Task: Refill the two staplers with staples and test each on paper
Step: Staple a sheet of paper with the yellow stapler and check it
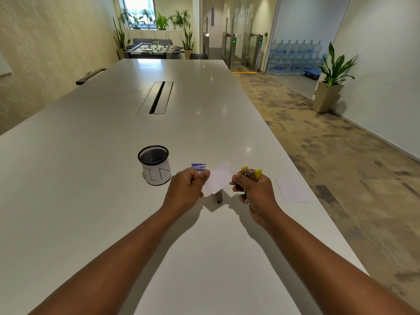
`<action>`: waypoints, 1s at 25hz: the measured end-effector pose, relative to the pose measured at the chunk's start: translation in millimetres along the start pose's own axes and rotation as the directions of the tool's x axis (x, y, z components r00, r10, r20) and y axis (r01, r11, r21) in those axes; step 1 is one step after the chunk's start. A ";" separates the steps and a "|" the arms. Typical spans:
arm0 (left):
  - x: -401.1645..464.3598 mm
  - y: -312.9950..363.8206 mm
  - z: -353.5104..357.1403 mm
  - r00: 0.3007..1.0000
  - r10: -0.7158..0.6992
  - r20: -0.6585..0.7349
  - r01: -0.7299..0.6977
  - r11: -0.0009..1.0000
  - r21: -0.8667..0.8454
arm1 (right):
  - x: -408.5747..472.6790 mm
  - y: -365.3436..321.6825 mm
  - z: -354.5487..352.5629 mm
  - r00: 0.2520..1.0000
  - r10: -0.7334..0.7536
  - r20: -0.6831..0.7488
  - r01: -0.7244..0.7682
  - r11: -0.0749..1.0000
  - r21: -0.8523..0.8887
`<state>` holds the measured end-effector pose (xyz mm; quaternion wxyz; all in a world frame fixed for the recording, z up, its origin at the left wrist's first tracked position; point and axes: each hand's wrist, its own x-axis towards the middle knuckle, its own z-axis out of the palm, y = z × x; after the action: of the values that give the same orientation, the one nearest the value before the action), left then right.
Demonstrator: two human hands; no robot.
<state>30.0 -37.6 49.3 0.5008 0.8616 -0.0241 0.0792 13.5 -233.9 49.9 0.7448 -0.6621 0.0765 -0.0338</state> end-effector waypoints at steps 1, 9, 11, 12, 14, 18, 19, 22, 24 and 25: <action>0.4 -0.5 0.2 1.000 -0.003 -0.014 0.003 1.000 -0.007 | -0.2 -0.1 -0.2 1.000 0.009 0.010 -0.009 1.000 0.006; -5.7 5.0 3.8 0.922 -0.236 0.307 0.385 0.645 -0.661 | -2.3 1.6 0.6 0.998 0.057 0.009 -0.058 0.989 0.137; -10.4 5.7 7.5 0.935 -0.220 0.279 0.354 0.646 -0.677 | -3.5 2.5 3.1 0.997 0.071 0.021 -0.073 0.986 0.152; -12.2 6.7 8.3 0.948 -0.207 0.240 0.317 0.657 -0.684 | -4.1 2.8 4.1 0.997 0.075 0.026 -0.078 0.985 0.152; -14.2 7.2 9.4 0.973 -0.164 0.159 0.229 0.690 -0.687 | -5.3 3.8 5.7 0.997 0.074 0.037 -0.079 0.986 0.145; -16.3 7.2 9.5 0.991 -0.105 0.079 0.131 0.727 -0.674 | -9.2 5.3 8.7 0.996 0.066 0.051 -0.071 0.992 0.108; -16.7 7.1 9.6 0.993 -0.090 0.072 0.115 0.738 -0.665 | -10.2 5.4 9.3 0.997 0.062 0.055 -0.067 0.993 0.092; -16.2 4.6 8.6 0.997 -0.062 0.046 0.077 0.777 -0.624 | -12.2 5.8 9.6 0.996 0.023 0.088 -0.025 0.999 0.019; -14.8 4.0 5.1 0.997 -0.070 0.036 0.077 0.772 -0.631 | -13.3 7.5 9.0 0.994 -0.005 0.110 0.007 1.000 -0.018; -13.5 4.1 2.8 0.997 -0.074 0.029 0.075 0.769 -0.635 | -14.0 8.8 8.7 0.993 -0.012 0.118 0.016 0.999 -0.032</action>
<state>16.5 -42.6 49.3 0.7651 0.6421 -0.0160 0.0452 0.6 -222.2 43.2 0.7368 -0.6755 0.0284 0.0013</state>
